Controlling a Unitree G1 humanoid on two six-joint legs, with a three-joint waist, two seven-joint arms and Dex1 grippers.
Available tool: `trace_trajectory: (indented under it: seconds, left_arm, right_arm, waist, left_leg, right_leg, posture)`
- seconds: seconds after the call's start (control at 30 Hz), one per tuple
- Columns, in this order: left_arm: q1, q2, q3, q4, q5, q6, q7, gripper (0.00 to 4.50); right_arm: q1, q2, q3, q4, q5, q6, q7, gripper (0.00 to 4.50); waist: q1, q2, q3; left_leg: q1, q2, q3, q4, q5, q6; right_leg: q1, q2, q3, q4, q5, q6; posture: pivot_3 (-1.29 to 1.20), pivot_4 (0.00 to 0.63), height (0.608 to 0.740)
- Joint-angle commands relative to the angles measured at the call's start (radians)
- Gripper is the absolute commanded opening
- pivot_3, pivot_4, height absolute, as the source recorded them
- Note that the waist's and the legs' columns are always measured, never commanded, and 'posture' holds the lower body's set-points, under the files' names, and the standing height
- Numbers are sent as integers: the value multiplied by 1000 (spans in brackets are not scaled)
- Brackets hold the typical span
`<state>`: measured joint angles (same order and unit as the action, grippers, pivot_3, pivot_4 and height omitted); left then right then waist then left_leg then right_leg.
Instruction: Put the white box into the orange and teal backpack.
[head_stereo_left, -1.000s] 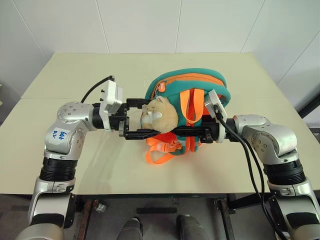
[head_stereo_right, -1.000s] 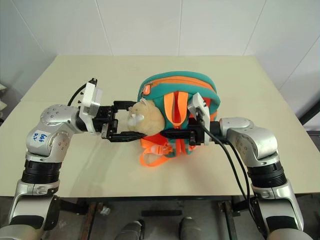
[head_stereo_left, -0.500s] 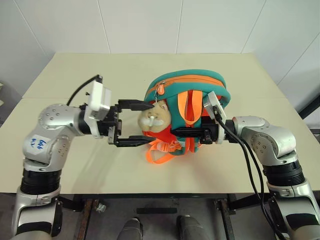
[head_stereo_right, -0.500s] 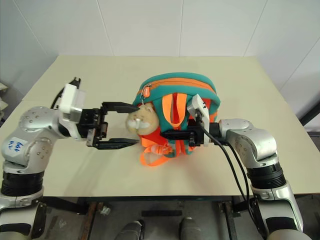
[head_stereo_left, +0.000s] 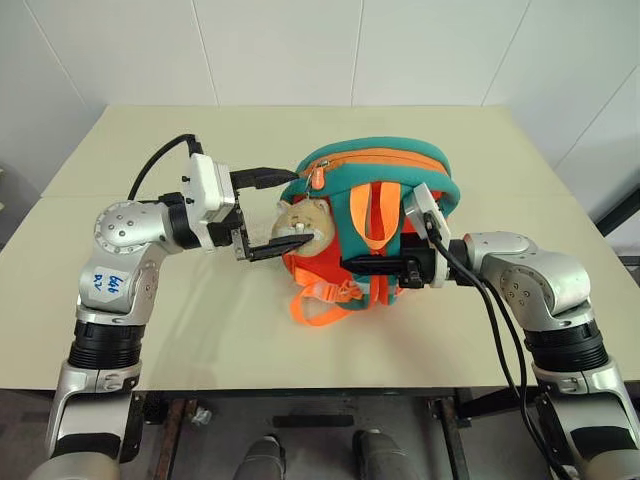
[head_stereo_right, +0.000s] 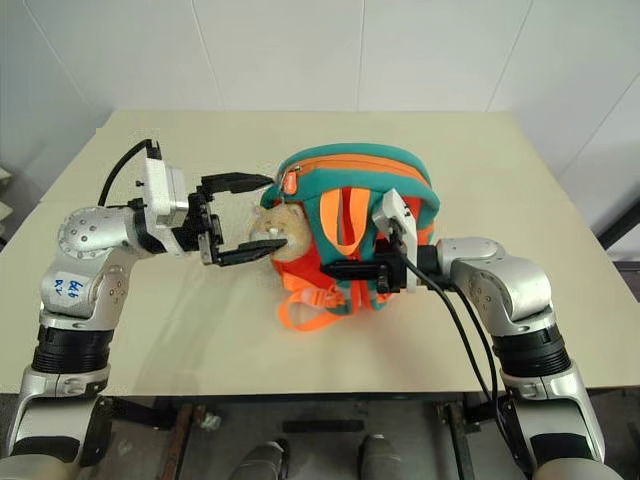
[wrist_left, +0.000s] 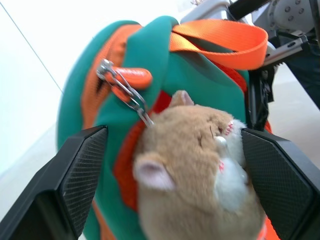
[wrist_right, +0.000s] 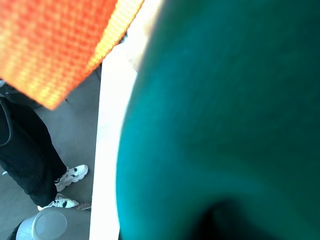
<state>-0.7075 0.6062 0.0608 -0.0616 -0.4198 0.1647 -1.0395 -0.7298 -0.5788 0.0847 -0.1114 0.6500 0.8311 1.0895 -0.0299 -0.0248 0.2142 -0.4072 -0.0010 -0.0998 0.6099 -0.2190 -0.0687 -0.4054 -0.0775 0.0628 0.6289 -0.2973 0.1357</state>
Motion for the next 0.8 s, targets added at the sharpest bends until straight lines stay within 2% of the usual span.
trace_trajectory:
  seconds: [0.03,0.17,0.5,0.6,0.8]
  left_arm:
    - [-2,37,16,-9,10,-20,-14,4474]
    - [41,81,-33,-11,55,-35,-59,4474]
    - [30,76,-73,26,107,-43,-42,4474]
    - [9,55,-80,55,135,-64,-15,3894]
    - [-14,25,-47,56,106,-36,11,2106]
  right_arm:
    - [3,-2,-11,-29,15,4,-1,0]
    - [0,2,-10,-26,16,2,0,0]
    - [-3,3,-5,-25,14,0,5,0]
    - [-5,6,-3,-24,14,-1,5,0]
    - [-4,9,-3,-24,12,-4,5,0]
  waist:
    - [0,0,0]
    - [0,0,0]
    - [-1,0,0]
    - [0,0,0]
    - [0,0,0]
  left_leg:
    - [0,0,0,0,0,0]
    - [0,0,0,0,0,0]
    - [0,0,0,0,0,0]
    - [0,0,0,0,0,0]
    - [0,0,0,0,0,0]
  right_leg:
    - [0,0,0,0,0,0]
    - [0,0,0,0,0,0]
    - [0,0,0,0,0,0]
    - [0,0,0,0,0,0]
    - [0,0,0,0,0,0]
  posture:
    - [0,150,740]
    - [0,150,740]
    - [0,150,740]
    - [0,150,740]
    - [0,150,740]
